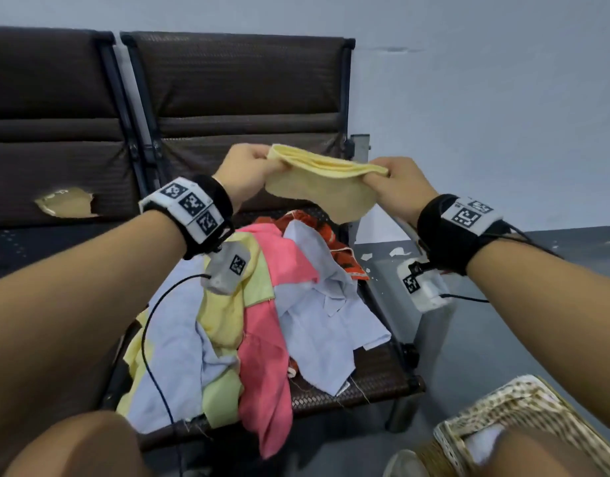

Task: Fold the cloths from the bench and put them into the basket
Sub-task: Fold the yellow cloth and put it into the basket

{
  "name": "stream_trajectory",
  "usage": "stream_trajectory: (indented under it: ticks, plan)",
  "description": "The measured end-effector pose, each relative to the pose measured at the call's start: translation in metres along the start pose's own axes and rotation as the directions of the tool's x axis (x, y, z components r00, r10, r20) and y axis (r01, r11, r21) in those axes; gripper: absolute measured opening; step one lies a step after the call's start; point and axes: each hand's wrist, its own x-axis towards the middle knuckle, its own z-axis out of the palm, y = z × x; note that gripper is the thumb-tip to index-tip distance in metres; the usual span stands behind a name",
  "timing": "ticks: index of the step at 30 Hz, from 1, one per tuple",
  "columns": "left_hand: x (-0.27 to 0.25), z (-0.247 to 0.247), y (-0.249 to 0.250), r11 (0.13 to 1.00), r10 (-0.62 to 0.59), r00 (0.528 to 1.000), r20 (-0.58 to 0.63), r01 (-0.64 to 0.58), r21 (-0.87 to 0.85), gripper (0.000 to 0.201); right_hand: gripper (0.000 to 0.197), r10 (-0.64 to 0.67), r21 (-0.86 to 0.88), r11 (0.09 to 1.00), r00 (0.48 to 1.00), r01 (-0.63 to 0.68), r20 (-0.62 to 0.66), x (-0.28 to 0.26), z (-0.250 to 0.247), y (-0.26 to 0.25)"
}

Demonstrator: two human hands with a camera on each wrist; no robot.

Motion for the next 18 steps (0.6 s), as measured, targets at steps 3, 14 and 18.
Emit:
stream_trajectory:
  ticks: [3, 14, 18]
  plan:
    - [-0.038, 0.002, -0.054, 0.965, -0.190, 0.967, 0.168, 0.153, 0.214, 0.015, 0.021, 0.080, -0.150, 0.988, 0.962, -0.041, 0.262, -0.033, 0.028, 0.036]
    - [-0.124, 0.020, -0.122, 0.726, -0.686, 0.506, 0.523, 0.523, 0.447, 0.012, 0.020, 0.415, -0.132, 0.807, 0.395, -0.576, 0.819, -0.126, 0.086, 0.108]
    - [-0.106, 0.032, -0.132, 0.774, -0.633, 0.638, 0.439, 0.507, 0.379, 0.009, 0.015, 0.482, -0.051, 0.750, 0.492, -0.660, 0.725, -0.115, 0.088, 0.113]
